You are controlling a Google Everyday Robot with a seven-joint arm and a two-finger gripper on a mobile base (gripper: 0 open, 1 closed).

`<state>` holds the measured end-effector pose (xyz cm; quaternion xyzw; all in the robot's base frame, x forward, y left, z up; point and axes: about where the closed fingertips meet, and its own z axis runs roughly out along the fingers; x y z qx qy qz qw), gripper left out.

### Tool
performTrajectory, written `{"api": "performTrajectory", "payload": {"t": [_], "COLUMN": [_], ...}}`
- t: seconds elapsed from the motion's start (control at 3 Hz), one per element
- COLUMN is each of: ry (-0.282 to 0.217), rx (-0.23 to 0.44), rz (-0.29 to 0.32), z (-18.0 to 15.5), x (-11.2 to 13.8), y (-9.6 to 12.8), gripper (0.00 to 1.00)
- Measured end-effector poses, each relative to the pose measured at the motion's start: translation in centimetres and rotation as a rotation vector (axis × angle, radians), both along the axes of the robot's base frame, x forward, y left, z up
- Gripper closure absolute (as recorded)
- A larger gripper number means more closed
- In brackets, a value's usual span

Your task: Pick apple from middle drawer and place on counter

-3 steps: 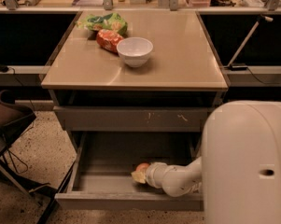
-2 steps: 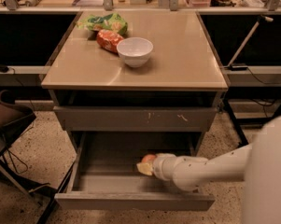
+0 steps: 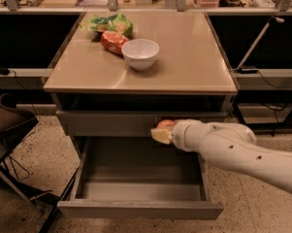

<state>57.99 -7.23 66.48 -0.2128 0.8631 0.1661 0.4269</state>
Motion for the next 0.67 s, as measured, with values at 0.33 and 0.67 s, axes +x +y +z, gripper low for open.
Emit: {"api": "performTrajectory", "payload": {"t": [0.33,0.67], "ry": [-0.076,-0.074], "rx": [0.01,0.009], "rz": [-0.055,-0.07], "z": [10.9,13.2], "x": [1.3,1.9], "y": [-2.2,-3.4], "gripper": [1.0,1.0]}}
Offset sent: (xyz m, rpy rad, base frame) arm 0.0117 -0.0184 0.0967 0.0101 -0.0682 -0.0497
